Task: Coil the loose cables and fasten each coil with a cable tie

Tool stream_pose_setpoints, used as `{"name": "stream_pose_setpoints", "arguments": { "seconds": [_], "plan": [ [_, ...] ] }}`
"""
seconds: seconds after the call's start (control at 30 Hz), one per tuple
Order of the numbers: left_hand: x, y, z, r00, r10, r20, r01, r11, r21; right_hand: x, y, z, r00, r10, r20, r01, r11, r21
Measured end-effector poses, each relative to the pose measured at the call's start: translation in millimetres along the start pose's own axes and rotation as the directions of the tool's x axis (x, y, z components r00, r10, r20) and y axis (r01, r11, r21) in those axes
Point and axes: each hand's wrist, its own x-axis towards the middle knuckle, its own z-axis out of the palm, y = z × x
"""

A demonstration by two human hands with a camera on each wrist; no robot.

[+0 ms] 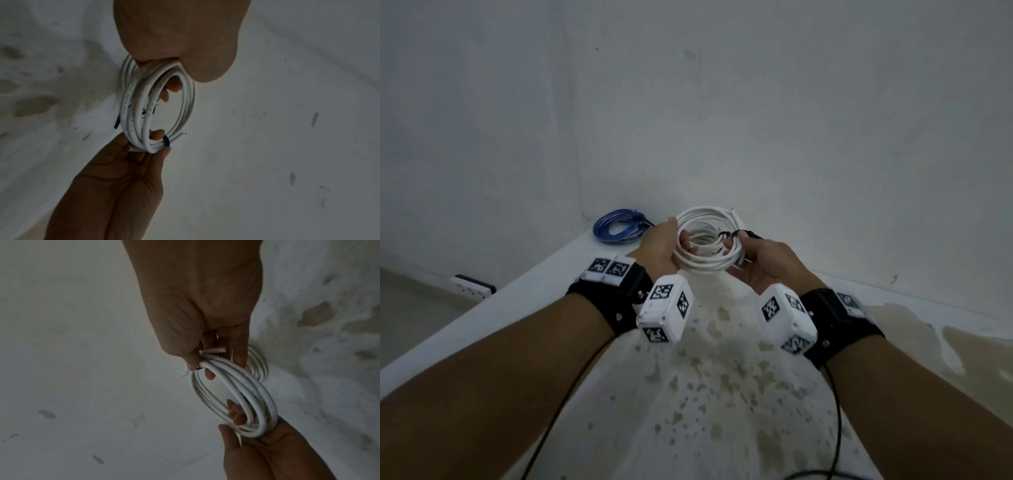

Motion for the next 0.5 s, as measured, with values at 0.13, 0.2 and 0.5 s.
{"name": "stream_pose_setpoints", "arguments": {
  "seconds": [0.13,0.2,0.5],
  "plan": [
    [21,25,-2,0.999,0.029,0.045,-0.034,0.992,0.119,46,-18,23,0.999,-0.026,-0.039,0.027,1.0,0.006],
    [30,28,-14,1.0,-0.004,0.023,-0.003,0.967,0.255,72,-19,29,0.996,-0.035,-0.079,0.035,0.999,0.001],
    [29,0,-68,0.992,-0.023,-0.123,0.061,0.949,0.31,98,7,40,0.98,-0.061,-0.189,0.007,0.962,-0.273]
  ]
}}
